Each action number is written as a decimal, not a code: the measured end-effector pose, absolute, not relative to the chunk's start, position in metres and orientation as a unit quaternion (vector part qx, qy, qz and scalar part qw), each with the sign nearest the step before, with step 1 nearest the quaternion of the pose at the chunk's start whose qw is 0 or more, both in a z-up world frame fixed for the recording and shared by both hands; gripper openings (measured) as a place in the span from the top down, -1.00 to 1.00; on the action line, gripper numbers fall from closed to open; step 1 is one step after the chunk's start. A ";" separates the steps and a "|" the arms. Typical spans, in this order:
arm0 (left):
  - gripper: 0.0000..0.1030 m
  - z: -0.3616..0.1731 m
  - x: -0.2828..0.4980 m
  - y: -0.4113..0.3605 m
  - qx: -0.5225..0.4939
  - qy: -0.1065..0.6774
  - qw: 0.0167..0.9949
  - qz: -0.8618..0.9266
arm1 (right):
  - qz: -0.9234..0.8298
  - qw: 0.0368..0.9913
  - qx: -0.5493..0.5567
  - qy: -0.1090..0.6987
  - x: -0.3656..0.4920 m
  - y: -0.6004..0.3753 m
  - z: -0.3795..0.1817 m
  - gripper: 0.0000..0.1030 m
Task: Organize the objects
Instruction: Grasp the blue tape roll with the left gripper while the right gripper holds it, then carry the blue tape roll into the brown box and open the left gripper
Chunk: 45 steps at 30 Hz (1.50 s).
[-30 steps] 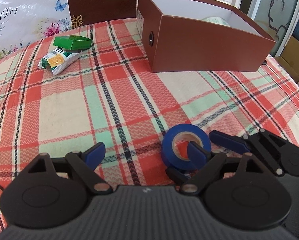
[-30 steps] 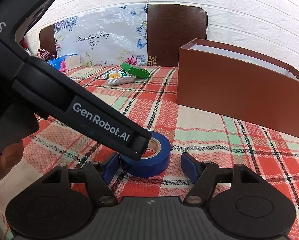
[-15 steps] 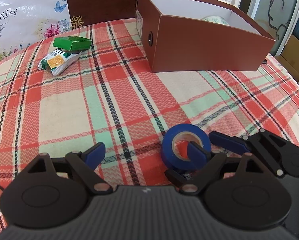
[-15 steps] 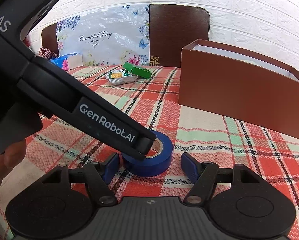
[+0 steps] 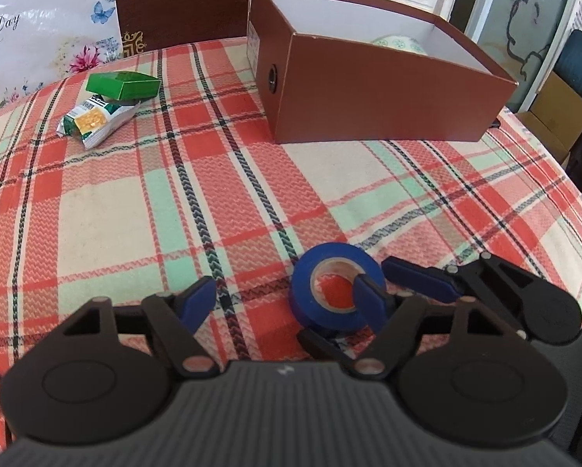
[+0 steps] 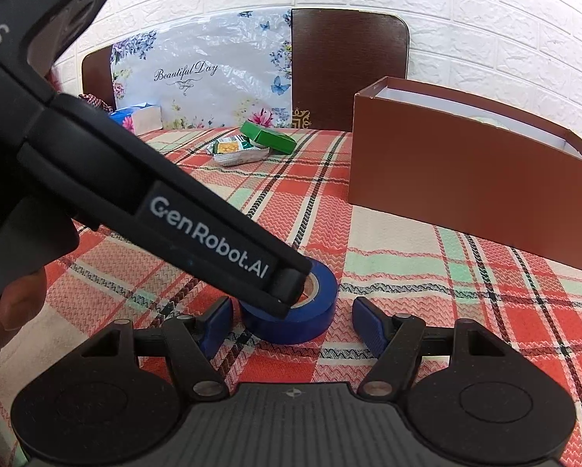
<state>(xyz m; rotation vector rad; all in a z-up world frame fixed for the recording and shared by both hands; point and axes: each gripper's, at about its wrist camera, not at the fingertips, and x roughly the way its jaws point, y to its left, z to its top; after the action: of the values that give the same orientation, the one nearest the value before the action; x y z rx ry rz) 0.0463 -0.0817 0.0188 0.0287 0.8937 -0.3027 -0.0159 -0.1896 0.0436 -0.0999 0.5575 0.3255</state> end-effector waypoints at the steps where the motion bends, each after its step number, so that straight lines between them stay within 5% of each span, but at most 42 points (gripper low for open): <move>1: -0.34 0.018 0.047 -0.082 0.017 0.431 0.890 -0.146 | 0.160 0.947 -0.049 0.274 -0.016 -0.190 0.044 -0.31; 7: -0.24 0.006 0.047 -0.086 0.027 0.428 0.890 -0.152 | 0.163 0.945 -0.065 0.276 -0.014 -0.183 0.043 -0.25; 8: -0.07 0.007 0.046 -0.089 0.035 0.426 0.890 -0.158 | 0.168 0.944 -0.068 0.275 -0.014 -0.182 0.043 -0.10; 11: 0.36 0.011 0.045 -0.092 0.026 0.428 0.884 -0.187 | 0.168 0.945 -0.074 0.271 -0.015 -0.180 0.043 -0.09; 23: 0.32 0.081 0.061 -0.114 0.020 0.346 0.912 -0.218 | 0.133 0.978 -0.031 0.160 -0.020 -0.202 0.077 -0.09; 34: 0.25 0.129 0.138 -0.154 0.055 0.260 0.946 -0.185 | 0.082 0.995 -0.017 0.061 0.065 -0.226 0.125 -0.10; 37: -0.03 0.120 0.158 -0.158 0.066 0.274 0.947 -0.154 | 0.073 0.993 -0.027 0.084 0.096 -0.222 0.121 -0.09; 45: -0.33 0.099 0.116 -0.130 0.058 0.257 0.951 -0.159 | 0.048 0.996 0.007 0.076 0.065 -0.221 0.101 -0.31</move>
<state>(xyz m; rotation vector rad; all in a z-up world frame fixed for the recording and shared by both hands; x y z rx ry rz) 0.1165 -0.1296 0.0995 0.1176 0.5225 -0.3231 0.0647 -0.2214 0.1010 0.0147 0.1519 0.0961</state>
